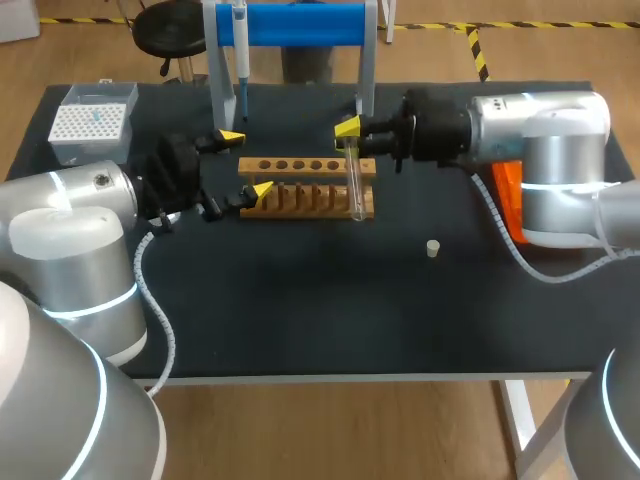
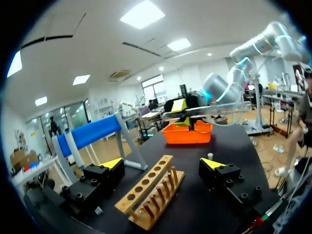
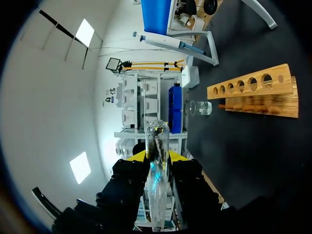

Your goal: Invert the test tube, pick up the pipette, mount the tip to pipette, aspirate from beaker and dispense into the tube, eject the tip, return the pipette, and cap with the stopper.

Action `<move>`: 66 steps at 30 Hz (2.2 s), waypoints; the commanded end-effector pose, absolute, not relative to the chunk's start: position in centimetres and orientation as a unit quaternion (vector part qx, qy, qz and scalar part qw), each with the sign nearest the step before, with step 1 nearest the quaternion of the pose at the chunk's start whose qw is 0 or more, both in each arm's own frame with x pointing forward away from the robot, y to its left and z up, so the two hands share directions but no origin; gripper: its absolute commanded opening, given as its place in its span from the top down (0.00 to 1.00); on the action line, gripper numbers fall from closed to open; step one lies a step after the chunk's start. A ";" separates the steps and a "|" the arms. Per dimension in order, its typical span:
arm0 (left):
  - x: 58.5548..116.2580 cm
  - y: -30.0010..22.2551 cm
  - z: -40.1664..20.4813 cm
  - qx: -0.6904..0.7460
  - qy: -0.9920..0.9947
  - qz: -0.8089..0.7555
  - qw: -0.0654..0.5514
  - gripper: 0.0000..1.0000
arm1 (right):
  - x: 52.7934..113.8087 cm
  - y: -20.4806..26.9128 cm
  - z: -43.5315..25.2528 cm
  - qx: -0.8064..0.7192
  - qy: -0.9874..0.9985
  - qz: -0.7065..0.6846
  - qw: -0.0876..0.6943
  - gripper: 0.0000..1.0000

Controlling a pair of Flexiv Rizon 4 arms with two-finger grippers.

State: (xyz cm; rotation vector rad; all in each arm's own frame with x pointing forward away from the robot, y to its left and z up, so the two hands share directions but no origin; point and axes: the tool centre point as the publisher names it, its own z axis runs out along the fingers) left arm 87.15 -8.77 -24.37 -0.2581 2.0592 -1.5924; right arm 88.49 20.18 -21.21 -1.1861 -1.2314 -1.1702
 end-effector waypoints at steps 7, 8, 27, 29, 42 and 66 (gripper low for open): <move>86.9 -8.7 -24.7 0.095 0.777 -0.535 0.319 0.00 | 88.5 20.1 -21.1 -0.493 -0.512 -0.485 0.509 1.00; 86.9 -8.7 -24.7 0.095 0.777 -0.535 0.319 0.00 | 88.5 20.1 -21.1 -0.493 -0.512 -0.485 0.509 1.00; 86.3 -10.1 -24.0 0.336 0.623 -0.514 0.484 0.00 | 88.5 20.1 -21.1 -0.493 -0.512 -0.485 0.509 1.00; 86.2 -10.3 -23.6 0.359 0.615 -0.499 0.495 0.00 | 88.5 20.1 -21.1 -0.493 -0.512 -0.485 0.509 1.00; 84.9 -12.8 -22.0 0.447 0.587 -0.401 0.543 0.00 | 88.5 20.1 -21.1 -0.493 -0.512 -0.485 0.509 1.00; 78.9 -19.8 -20.3 0.481 0.524 -0.437 0.550 0.00 | 88.5 20.1 -21.1 -0.493 -0.512 -0.485 0.509 1.00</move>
